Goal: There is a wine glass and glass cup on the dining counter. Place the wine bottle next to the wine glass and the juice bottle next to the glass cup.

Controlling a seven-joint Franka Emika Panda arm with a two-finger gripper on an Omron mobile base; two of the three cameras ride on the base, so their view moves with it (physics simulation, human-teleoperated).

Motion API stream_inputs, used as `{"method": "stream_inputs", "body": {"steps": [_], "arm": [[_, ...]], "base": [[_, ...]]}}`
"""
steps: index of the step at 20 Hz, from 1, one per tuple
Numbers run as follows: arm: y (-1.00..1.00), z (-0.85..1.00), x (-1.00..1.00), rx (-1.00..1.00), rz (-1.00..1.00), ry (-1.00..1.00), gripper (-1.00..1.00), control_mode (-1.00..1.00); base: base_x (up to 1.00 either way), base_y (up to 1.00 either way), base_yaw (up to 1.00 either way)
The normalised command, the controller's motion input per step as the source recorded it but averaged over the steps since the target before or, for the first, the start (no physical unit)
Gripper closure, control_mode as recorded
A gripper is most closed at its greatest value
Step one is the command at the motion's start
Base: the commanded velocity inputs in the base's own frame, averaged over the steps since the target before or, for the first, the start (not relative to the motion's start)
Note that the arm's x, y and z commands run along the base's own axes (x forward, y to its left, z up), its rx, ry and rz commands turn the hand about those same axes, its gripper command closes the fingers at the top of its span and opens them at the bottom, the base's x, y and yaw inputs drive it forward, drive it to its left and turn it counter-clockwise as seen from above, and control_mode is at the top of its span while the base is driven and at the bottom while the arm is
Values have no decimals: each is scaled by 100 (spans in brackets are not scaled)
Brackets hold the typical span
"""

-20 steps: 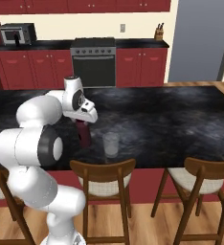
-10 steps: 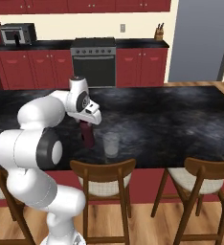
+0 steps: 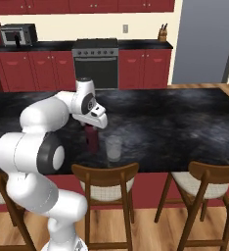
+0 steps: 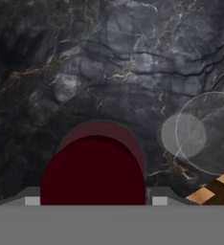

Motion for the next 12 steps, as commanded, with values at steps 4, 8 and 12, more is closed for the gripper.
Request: {"method": "stream_inputs", "body": {"steps": [4,8,12], "arm": [[-13,0,-11,0,-4,0,100,-100],[-3,-15,-5,0,-3,0,100,-100],[0,-29,0,1,-1,0,100,-100]], "base": [[0,0,0],[0,0,0],[0,0,0]]}}
